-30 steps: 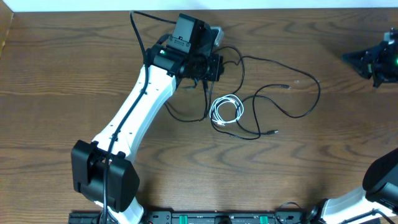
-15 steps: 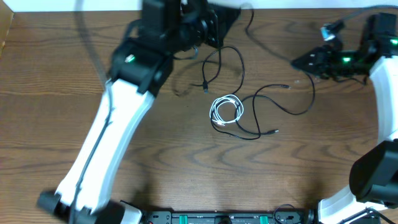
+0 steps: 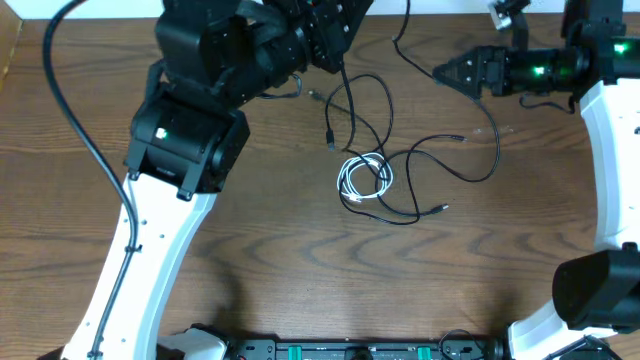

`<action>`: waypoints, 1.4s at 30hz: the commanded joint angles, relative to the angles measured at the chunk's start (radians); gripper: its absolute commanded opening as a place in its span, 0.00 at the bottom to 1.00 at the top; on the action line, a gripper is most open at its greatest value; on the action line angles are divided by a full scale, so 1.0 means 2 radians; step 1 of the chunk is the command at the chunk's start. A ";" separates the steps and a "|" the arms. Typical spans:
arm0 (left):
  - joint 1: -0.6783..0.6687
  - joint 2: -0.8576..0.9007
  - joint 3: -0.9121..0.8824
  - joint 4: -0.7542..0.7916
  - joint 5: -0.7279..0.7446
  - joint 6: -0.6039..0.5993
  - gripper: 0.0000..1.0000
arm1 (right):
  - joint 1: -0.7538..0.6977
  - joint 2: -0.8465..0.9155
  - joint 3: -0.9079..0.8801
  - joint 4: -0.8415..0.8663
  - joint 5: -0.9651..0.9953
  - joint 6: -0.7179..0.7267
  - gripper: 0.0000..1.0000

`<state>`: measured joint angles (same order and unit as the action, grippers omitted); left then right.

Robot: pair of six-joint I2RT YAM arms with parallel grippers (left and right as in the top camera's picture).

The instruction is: Untangle cables

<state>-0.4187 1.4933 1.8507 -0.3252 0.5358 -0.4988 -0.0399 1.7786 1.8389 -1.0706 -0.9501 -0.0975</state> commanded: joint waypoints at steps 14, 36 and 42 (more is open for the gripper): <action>0.002 -0.002 0.002 0.010 0.156 -0.130 0.08 | 0.013 -0.013 0.013 0.031 -0.178 -0.299 0.99; 0.075 0.000 0.002 0.044 0.197 -0.184 0.08 | 0.142 -0.013 0.013 -0.087 -0.228 -0.414 0.97; 0.079 0.003 0.002 0.044 0.191 -0.187 0.08 | 0.193 -0.013 0.013 -0.080 -0.228 -0.421 0.92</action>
<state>-0.2569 1.4979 1.8507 -0.2443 0.9146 -0.8658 0.3054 1.7752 1.8477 -1.2427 -1.3731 -0.8989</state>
